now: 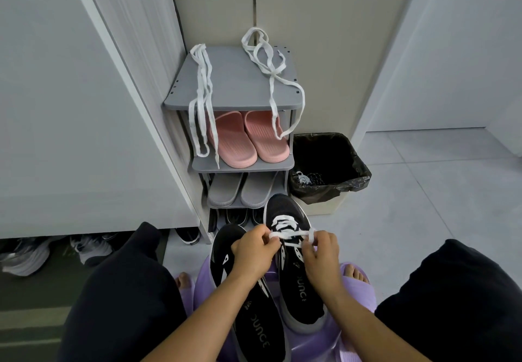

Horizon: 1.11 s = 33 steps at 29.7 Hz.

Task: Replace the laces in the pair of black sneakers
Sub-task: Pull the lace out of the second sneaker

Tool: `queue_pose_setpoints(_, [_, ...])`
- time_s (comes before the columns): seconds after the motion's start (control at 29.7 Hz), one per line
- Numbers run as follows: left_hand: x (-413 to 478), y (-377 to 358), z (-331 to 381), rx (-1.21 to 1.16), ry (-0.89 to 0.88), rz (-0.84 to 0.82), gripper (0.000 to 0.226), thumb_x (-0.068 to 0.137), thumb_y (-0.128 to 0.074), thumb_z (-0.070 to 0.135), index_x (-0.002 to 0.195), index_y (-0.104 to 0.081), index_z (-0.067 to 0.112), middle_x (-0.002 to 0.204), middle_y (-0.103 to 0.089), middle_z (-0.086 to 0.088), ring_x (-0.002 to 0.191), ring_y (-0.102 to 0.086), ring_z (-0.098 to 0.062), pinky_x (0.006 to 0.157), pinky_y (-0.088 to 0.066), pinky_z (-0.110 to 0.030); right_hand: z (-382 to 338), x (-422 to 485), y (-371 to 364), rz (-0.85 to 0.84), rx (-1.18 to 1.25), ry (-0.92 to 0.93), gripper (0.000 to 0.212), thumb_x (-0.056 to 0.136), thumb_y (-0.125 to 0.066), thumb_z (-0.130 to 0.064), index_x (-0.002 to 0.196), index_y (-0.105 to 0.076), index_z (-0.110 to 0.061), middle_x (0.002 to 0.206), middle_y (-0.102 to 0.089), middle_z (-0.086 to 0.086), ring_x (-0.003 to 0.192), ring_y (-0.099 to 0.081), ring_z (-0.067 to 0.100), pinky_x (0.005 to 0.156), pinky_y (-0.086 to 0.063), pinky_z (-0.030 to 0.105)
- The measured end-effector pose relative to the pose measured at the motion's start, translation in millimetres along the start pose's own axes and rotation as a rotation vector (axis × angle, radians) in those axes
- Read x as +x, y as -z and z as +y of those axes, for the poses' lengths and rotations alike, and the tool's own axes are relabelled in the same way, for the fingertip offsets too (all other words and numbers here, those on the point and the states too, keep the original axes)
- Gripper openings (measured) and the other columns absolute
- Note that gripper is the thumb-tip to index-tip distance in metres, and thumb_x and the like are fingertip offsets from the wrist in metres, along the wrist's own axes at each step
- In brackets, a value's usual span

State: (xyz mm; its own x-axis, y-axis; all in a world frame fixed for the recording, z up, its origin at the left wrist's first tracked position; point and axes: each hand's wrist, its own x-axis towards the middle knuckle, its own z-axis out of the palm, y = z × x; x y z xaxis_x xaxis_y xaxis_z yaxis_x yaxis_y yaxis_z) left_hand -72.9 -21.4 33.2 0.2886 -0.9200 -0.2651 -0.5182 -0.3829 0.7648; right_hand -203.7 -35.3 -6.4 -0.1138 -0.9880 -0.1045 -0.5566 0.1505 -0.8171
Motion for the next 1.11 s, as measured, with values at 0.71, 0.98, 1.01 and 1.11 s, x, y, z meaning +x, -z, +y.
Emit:
queue_pose_setpoints(0.71, [-2,5,1,0.106,-0.042,-0.058,0.019,0.092,-0.047,0.025,0.074,-0.049,0.018,0.063,-0.049,0.006,0.074,-0.049,-0.017,0.086,-0.031,-0.032,11,-15,10,-0.201,0.213,0.14,0.036,0.059,-0.065,-0.05,0.088,-0.055,-0.03,0.106,-0.046,-0.013,0.108,-0.043,-0.002,0.087,-0.03,0.002])
queue_pose_setpoints(0.98, [18,38,-2,-0.099,0.003,0.164,0.028,0.09,-0.054,0.032,0.071,-0.048,0.014,0.068,-0.054,0.001,0.073,-0.053,-0.024,0.076,-0.042,-0.037,17,-14,4,-0.084,0.224,0.163,0.036,0.074,-0.07,0.003,0.081,-0.047,-0.024,0.105,-0.045,-0.014,0.101,-0.046,0.011,0.084,-0.036,0.008])
queue_pose_setpoints(1.01, [13,34,-1,-0.014,0.027,0.059,0.031,0.09,-0.052,0.042,0.073,-0.047,0.017,0.073,-0.055,0.004,0.077,-0.054,-0.022,0.083,-0.041,-0.037,17,-14,4,-0.092,0.237,0.155,0.033,0.074,-0.07,0.0,0.081,-0.048,-0.024,0.105,-0.045,-0.014,0.101,-0.048,0.014,0.087,-0.038,0.013])
queue_pose_setpoints(1.11, [-5,9,3,0.358,0.006,-0.174,0.037,0.093,-0.037,0.055,0.091,-0.052,0.021,0.099,-0.06,0.005,0.099,-0.052,-0.018,0.095,-0.03,-0.037,16,-16,3,-0.118,0.28,0.125,0.02,0.07,-0.062,-0.019,0.084,-0.049,-0.024,0.106,-0.048,-0.011,0.102,-0.052,0.021,0.09,-0.045,0.032])
